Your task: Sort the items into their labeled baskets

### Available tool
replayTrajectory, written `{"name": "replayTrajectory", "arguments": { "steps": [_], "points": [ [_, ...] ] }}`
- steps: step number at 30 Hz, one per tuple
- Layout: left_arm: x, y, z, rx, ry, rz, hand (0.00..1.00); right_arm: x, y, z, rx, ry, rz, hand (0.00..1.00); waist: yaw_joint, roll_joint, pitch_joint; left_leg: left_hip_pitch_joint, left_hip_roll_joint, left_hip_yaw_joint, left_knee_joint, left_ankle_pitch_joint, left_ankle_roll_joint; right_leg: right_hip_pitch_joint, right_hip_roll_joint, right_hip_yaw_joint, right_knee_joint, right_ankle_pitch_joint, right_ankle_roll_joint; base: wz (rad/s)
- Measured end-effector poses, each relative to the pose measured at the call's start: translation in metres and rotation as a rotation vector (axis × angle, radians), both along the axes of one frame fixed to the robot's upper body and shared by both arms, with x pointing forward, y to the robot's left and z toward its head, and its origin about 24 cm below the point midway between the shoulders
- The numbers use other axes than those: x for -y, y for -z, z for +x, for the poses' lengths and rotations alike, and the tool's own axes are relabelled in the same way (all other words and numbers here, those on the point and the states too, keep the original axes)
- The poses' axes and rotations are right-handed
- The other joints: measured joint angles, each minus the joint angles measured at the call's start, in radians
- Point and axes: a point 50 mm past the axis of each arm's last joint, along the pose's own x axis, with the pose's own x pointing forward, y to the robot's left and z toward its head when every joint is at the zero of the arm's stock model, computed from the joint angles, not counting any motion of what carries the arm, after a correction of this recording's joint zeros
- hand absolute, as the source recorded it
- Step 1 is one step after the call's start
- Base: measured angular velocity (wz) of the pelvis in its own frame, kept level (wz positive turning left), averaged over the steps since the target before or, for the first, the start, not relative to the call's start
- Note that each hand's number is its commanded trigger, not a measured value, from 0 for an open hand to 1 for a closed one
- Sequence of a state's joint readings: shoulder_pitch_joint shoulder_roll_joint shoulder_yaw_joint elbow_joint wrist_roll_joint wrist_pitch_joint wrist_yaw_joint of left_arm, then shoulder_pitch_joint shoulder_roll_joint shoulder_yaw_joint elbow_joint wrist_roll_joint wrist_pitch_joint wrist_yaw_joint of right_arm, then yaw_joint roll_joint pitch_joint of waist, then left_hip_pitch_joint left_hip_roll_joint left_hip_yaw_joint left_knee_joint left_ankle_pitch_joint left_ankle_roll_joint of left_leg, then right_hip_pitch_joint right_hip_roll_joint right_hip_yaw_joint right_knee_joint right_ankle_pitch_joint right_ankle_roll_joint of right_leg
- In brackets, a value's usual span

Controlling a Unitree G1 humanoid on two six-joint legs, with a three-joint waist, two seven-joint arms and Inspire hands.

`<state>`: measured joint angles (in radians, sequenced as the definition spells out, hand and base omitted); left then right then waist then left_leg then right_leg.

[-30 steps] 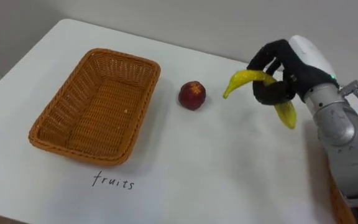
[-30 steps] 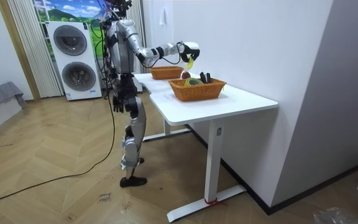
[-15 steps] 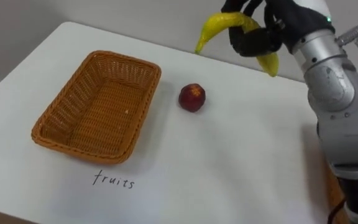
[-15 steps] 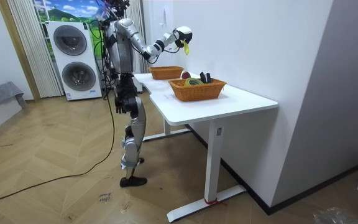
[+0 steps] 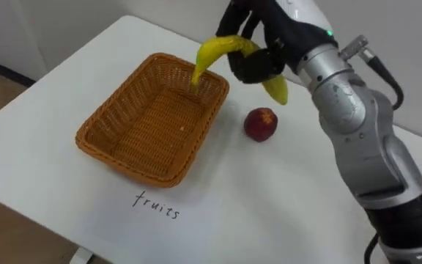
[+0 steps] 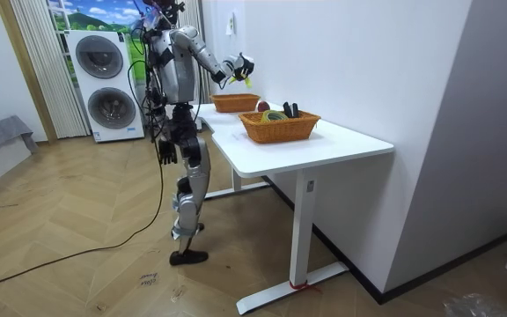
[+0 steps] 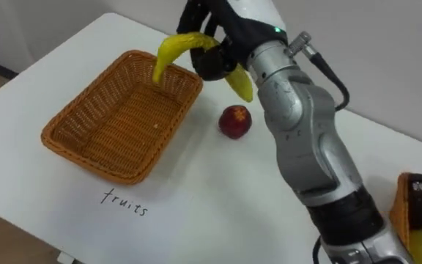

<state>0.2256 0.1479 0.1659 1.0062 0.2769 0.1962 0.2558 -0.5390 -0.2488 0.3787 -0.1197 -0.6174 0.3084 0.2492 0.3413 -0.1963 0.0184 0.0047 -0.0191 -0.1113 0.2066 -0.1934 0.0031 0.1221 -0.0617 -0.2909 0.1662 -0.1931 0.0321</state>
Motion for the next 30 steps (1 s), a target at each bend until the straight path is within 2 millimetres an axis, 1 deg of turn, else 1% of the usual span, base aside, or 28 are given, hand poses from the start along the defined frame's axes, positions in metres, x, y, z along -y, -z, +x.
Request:
{"name": "replayTrajectory", "arguments": {
  "steps": [1, 2, 6, 7, 8, 9, 10, 13, 17, 24, 30],
  "points": [
    [0.0, 0.0, 0.0, -0.006, 0.009, -0.001, 0.0, -0.005, 0.001, 0.0, -0.011, -0.018, -0.007, 1.0, 0.005, -0.003, 0.0015, -0.003, -0.004, -0.011, 0.001, 0.001, 0.001, 0.003, -0.002, -0.016, 0.0, 0.0, 0.0, 0.26],
    [0.001, 0.001, -0.001, -0.013, 0.011, -0.003, 0.0, -0.009, 0.002, 0.002, -0.023, -0.032, -0.02, 1.0, 0.016, -0.003, 0.0016, -0.003, -0.006, -0.019, 0.003, 0.002, 0.001, 0.006, -0.004, -0.019, 0.0, 0.0, 0.0, 0.24],
    [0.0, 0.0, -0.001, -0.013, 0.012, 0.001, 0.0, -0.016, 0.009, 0.012, -0.057, -0.027, -0.064, 1.0, 0.043, -0.004, 0.0025, 0.001, -0.014, -0.036, 0.005, 0.003, 0.004, 0.02, -0.008, -0.021, -0.001, 0.0, 0.0, 0.2],
    [-0.001, 0.0, 0.0, -0.011, 0.013, 0.004, 0.0, -0.018, 0.013, 0.013, -0.071, -0.025, -0.07, 1.0, 0.054, -0.006, 0.0031, 0.002, -0.015, -0.04, 0.005, 0.003, 0.004, 0.023, -0.008, -0.026, -0.001, 0.0, 0.0, 0.12],
    [-0.002, -0.001, 0.0, -0.011, 0.014, 0.007, 0.0, -0.021, 0.018, 0.013, -0.086, -0.03, -0.073, 1.0, 0.057, -0.009, 0.0036, 0.002, -0.016, -0.045, 0.005, 0.004, 0.005, 0.026, -0.009, -0.038, -0.001, 0.0, 0.0, 0.13],
    [-0.003, -0.001, 0.0, -0.011, 0.014, 0.007, 0.0, -0.022, 0.02, 0.013, -0.095, -0.032, -0.076, 1.0, 0.058, -0.009, 0.004, 0.002, -0.016, -0.049, 0.006, 0.004, 0.005, 0.028, -0.009, -0.043, -0.001, 0.0, 0.0, 0.15],
    [-0.003, -0.001, 0.0, -0.011, 0.015, 0.009, 0.0, -0.024, 0.025, 0.015, -0.117, -0.031, -0.078, 1.0, 0.066, -0.009, 0.0043, 0.003, -0.018, -0.056, 0.007, 0.004, 0.005, 0.031, -0.009, -0.05, -0.002, 0.0, 0.0, 0.12],
    [-0.005, -0.002, 0.004, -0.003, 0.018, 0.014, 0.0, -0.021, 0.034, 0.018, -0.148, -0.012, -0.092, 1.0, 0.082, -0.01, 0.0047, 0.001, -0.023, -0.062, 0.011, 0.004, 0.005, 0.036, -0.012, -0.072, -0.016, -0.001, 0.001, 0.08],
    [-0.007, -0.002, 0.006, 0.002, 0.021, 0.018, 0.0, -0.018, 0.041, 0.02, -0.169, 0.006, -0.102, 1.0, 0.092, -0.009, 0.0051, -0.012, -0.025, -0.067, 0.016, 0.004, 0.005, 0.032, -0.012, -0.083, -0.016, -0.001, 0.002, 0.02],
    [-0.008, -0.003, 0.009, 0.007, 0.032, 0.023, 0.0, -0.018, 0.042, 0.021, -0.17, 0.011, -0.103, 1.0, 0.108, -0.011, 0.0042, -0.014, -0.025, -0.066, 0.015, 0.004, 0.005, 0.023, -0.013, -0.096, -0.016, -0.001, 0.002, 0.0],
    [-0.008, -0.003, 0.013, 0.013, 0.036, 0.02, 0.0, -0.021, 0.045, 0.018, -0.175, -0.007, -0.118, 1.0, 0.107, -0.016, 0.0036, -0.014, -0.026, -0.064, 0.016, 0.004, 0.005, 0.023, -0.015, -0.096, -0.015, -0.001, 0.002, 0.0]
  ]
}}
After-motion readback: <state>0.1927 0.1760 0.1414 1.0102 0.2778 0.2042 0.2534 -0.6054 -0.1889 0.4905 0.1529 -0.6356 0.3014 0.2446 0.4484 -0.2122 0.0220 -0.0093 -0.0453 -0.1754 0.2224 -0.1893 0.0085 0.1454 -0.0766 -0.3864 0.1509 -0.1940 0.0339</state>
